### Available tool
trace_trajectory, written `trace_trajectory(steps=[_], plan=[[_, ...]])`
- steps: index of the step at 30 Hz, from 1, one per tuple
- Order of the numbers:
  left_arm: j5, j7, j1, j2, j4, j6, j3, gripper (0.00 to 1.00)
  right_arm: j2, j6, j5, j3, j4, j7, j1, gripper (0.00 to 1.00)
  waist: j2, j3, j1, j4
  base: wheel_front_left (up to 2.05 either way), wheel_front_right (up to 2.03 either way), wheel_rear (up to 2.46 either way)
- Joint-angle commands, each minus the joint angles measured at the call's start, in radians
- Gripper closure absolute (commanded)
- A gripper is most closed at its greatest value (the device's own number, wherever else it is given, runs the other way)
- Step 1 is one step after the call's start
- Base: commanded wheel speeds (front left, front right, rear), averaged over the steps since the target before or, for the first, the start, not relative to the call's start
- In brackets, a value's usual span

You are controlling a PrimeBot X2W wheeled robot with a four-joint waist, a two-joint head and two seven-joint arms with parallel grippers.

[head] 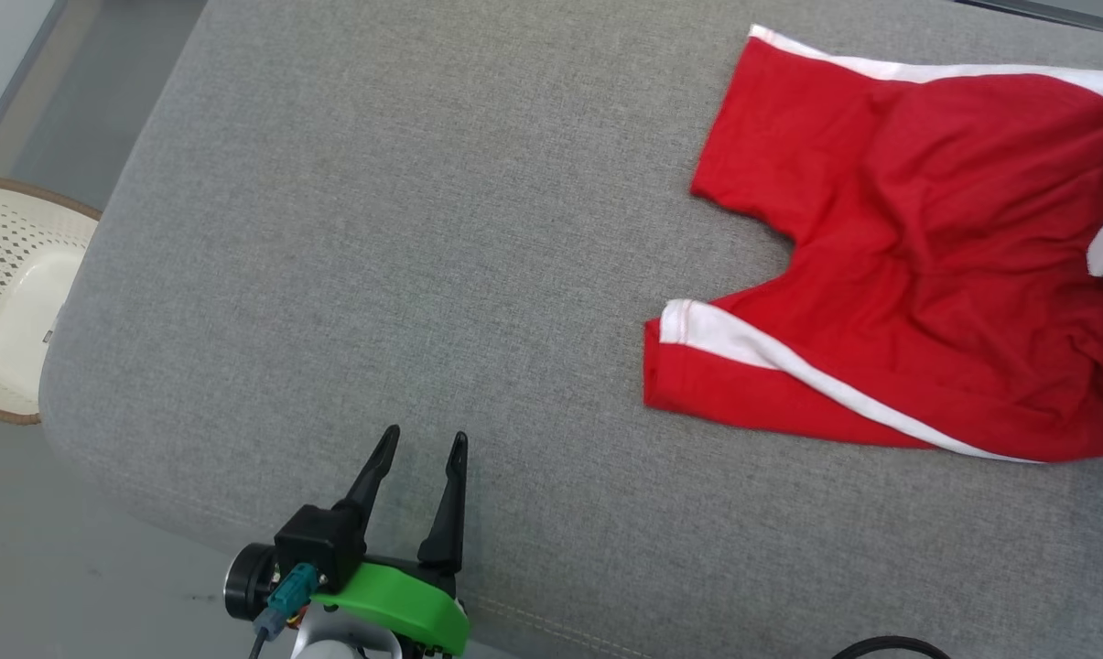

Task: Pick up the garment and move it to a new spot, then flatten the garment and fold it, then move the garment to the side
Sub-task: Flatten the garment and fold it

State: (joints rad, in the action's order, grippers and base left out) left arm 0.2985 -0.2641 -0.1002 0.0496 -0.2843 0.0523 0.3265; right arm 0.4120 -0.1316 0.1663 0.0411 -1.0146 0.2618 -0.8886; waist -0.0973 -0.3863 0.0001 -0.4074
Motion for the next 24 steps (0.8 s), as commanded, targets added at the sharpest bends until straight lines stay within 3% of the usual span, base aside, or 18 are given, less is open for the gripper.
trace_trajectory(steps=[1, 7, 14, 19, 24], plan=[[0.001, 0.000, -0.011, 0.002, -0.001, -0.007, 0.001, 0.00, 0.014, 0.002, -0.019, 0.027, -0.020, 0.001, 0.001, 0.00, -0.0002, 0.004, -0.0001, 0.004, 0.00, 0.00, 0.00], [-0.014, 0.000, -0.001, 0.002, -0.004, -0.007, -0.017, 0.00, -0.013, 0.002, -0.146, 0.183, -0.089, 0.001, 0.055, 0.00, -0.0002, 0.042, -0.0001, 0.064, 0.00, 0.00, 0.00], [-0.033, 0.000, 0.000, 0.002, -0.010, 0.008, -0.055, 0.00, -0.106, 0.002, -0.199, 0.197, -0.170, 0.000, 0.099, 0.00, -0.0002, 0.097, -0.0001, 0.174, 0.00, 0.00, 0.00], [-0.051, 0.000, 0.010, 0.003, -0.011, 0.018, -0.081, 0.00, -0.201, 0.002, -0.131, 0.119, 0.033, 0.001, 0.191, 0.00, -0.0002, 0.136, -0.0001, 0.253, 0.00, 0.00, 0.00], [-0.057, 0.000, 0.025, 0.002, -0.017, 0.021, -0.097, 0.00, -0.238, 0.002, -0.051, 0.001, 0.360, 0.001, 0.363, 0.00, -0.0002, 0.172, -0.0001, 0.311, 0.00, 0.00, 0.00]])
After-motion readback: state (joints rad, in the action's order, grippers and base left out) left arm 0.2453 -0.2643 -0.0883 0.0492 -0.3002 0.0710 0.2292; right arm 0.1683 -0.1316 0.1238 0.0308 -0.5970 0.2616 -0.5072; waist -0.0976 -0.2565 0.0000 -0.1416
